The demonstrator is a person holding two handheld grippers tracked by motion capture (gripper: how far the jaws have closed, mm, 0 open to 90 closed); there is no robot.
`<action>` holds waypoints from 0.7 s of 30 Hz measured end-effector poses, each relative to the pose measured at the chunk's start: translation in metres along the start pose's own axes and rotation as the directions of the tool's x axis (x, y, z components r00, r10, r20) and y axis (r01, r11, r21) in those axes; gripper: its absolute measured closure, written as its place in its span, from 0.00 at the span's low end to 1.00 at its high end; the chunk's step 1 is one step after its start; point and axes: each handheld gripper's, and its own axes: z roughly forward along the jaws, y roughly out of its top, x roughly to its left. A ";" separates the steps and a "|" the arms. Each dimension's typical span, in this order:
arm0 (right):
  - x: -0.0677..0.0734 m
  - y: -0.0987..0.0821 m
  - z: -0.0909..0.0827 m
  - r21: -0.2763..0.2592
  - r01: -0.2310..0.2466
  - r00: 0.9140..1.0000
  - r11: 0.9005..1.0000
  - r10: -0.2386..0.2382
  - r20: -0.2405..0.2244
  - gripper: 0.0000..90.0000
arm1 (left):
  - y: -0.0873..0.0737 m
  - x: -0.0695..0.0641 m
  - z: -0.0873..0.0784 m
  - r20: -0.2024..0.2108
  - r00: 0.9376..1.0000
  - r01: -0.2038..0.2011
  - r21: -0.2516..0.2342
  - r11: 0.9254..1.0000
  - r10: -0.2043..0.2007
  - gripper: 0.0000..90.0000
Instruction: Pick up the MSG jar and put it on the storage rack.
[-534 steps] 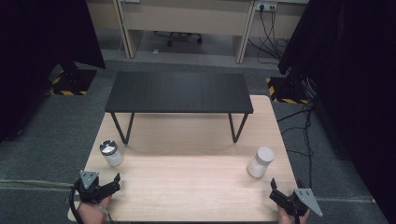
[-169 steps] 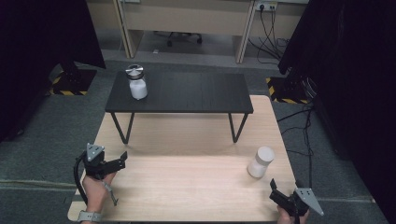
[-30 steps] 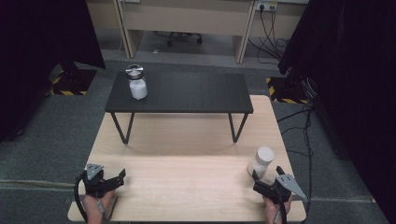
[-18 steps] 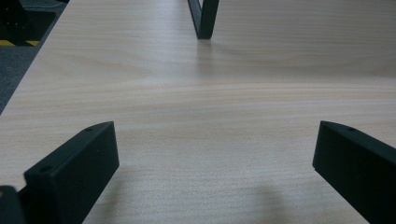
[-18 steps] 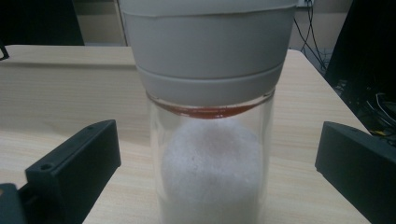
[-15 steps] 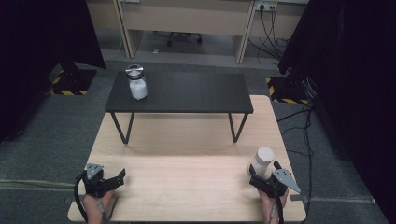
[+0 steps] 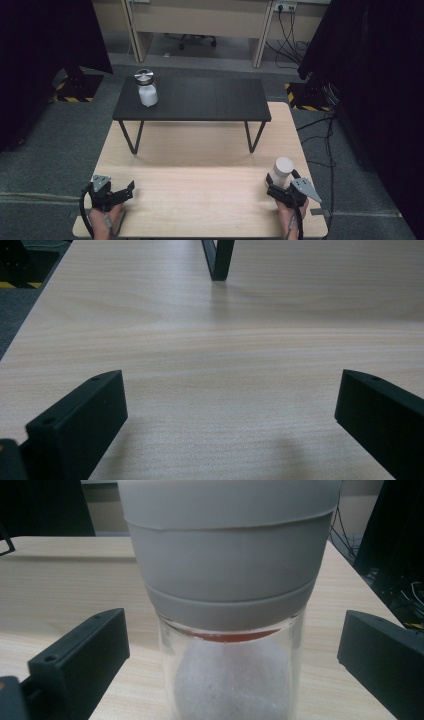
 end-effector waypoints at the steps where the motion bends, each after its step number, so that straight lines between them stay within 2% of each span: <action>1: 0.000 0.000 0.000 0.000 -0.003 1.000 1.000 0.003 0.000 0.01 | 0.000 0.000 0.000 0.000 1.000 0.000 0.000 1.000 0.000 0.00; 5: 0.000 0.000 0.001 -0.002 -0.009 1.000 1.000 0.009 0.002 0.02 | 0.000 0.000 0.000 0.000 1.000 0.000 0.001 1.000 0.000 0.00; 13: 0.000 0.005 -0.001 -0.012 -0.012 1.000 1.000 0.012 0.000 0.14 | 0.000 0.000 0.000 0.001 1.000 0.002 0.001 1.000 -0.002 0.00; 21: 0.002 0.011 -0.002 -0.032 -0.011 1.000 0.999 0.011 0.000 0.19 | 0.000 0.000 0.000 0.000 1.000 0.003 0.001 1.000 -0.003 0.00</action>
